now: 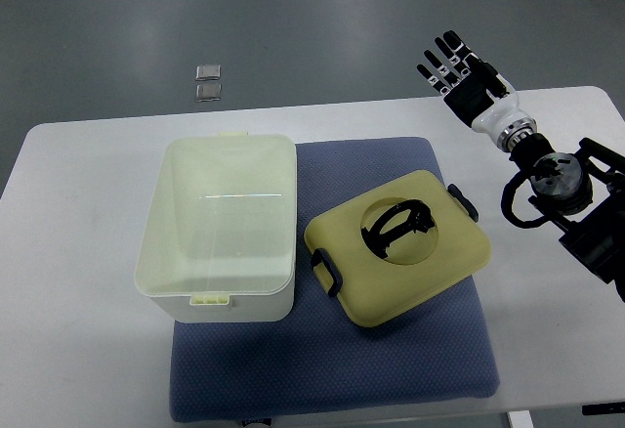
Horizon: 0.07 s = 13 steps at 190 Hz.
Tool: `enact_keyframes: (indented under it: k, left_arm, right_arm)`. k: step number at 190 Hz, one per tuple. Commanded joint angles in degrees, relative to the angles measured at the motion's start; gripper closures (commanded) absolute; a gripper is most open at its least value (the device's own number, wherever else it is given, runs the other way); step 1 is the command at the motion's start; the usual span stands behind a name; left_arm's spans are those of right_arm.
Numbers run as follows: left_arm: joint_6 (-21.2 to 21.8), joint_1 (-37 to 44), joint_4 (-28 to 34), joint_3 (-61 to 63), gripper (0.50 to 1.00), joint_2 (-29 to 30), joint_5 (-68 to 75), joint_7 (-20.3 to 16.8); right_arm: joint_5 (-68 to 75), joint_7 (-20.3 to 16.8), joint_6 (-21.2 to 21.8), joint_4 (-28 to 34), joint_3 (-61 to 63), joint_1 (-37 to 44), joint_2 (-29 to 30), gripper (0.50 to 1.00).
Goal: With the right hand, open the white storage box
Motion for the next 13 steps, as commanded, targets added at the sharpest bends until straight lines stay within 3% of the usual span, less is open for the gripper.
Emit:
enact_keyframes:
  k: [1, 13]
  left_arm:
    - [-0.1, 0.0, 0.0, 0.0, 0.5, 0.0, 0.0, 0.0]
    - [-0.1, 0.0, 0.0, 0.0, 0.5, 0.0, 0.0, 0.0]
  right_arm:
    - [-0.2, 0.8, 0.6, -1.8, -0.1, -0.2, 1.3, 0.566]
    - [-0.2, 0.8, 1.2, -3.2, -0.1, -0.2, 2.1, 0.566]
